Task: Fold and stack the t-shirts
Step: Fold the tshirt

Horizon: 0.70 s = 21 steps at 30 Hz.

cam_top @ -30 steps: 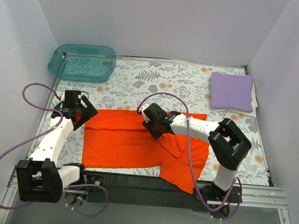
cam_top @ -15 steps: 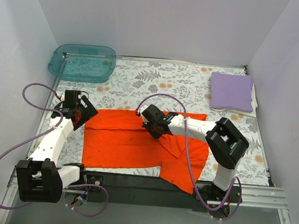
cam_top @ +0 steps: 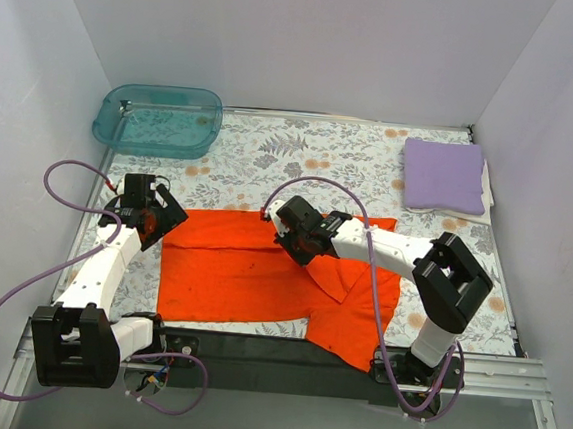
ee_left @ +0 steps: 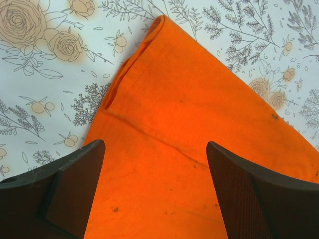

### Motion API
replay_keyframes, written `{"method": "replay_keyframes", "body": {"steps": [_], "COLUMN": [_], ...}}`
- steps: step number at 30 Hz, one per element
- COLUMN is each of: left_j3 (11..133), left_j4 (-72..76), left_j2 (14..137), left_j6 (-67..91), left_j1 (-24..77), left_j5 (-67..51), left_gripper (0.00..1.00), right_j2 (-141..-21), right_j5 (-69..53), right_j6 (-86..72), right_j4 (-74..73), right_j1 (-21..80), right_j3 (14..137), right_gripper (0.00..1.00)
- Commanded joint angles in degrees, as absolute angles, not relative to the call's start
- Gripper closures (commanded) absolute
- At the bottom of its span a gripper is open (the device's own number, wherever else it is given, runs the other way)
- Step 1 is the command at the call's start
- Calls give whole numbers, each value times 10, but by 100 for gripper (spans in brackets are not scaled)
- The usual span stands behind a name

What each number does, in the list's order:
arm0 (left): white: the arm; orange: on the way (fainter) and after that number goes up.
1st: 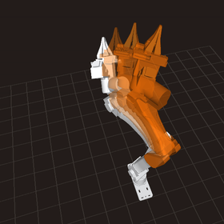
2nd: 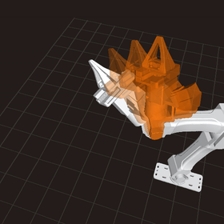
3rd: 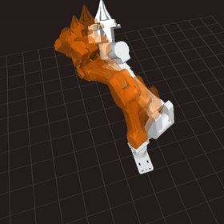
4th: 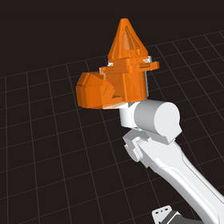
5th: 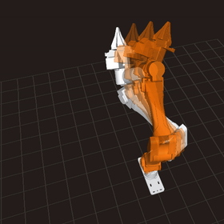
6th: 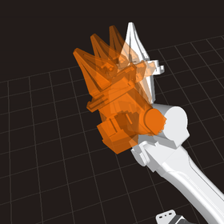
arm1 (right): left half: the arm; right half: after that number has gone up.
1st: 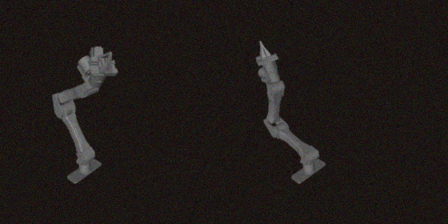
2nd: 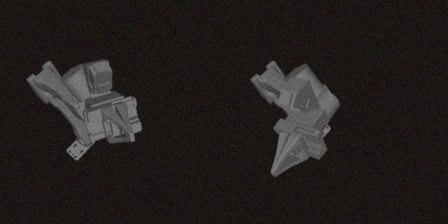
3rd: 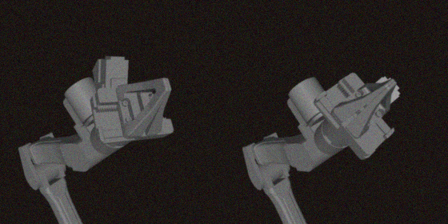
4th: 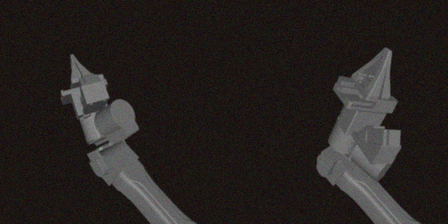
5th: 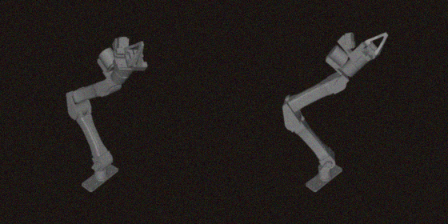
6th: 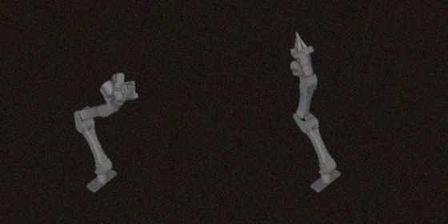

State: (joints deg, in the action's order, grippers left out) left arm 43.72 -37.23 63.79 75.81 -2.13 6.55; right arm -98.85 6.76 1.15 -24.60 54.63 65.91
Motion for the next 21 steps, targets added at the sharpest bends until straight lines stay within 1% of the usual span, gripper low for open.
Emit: {"method": "replay_keyframes", "body": {"steps": [1, 8, 11, 12, 14, 15, 16, 18, 20, 21], "left_j3": [433, 430, 430, 431, 436, 439, 441, 450, 457, 463], "left_j4": [-365, -362, -359, -359, -354, -352, -351, -344, -334, -331], "left_j2": [623, 626, 628, 630, 635, 638, 641, 652, 666, 672], "left_j6": [753, 754, 755, 755, 755, 755, 755, 753, 753, 752], "left_j1": [-24, -24, -23, -24, -24, -24, -24, -24, -24, -24], "left_j5": [60, 56, 55, 54, 51, 49, 47, 43, 40, 36], "left_gripper": [23, 23, 23, 23, 23, 23, 23, 23, 24, 26], "right_j2": [-973, -986, -984, -981, -972, -967, -962, -946, -930, -926], "right_j5": [23, -41, -43, -38, -19, 13, 28, 54, 67, 69], "right_j6": [32, 50, 52, 51, 49, 42, 38, 17, 4, -20], "right_j4": [-269, -283, -291, -292, -294, -296, -296, -297, -294, -294], "right_j1": [550, 551, 551, 552, 549, 548, 544, 520, 492, 462], "right_j3": [680, 674, 674, 676, 678, 680, 682, 682, 677, 672], "right_gripper": [93, 91, 83, 75, 69, 63, 60, 56, 56, 56]}}
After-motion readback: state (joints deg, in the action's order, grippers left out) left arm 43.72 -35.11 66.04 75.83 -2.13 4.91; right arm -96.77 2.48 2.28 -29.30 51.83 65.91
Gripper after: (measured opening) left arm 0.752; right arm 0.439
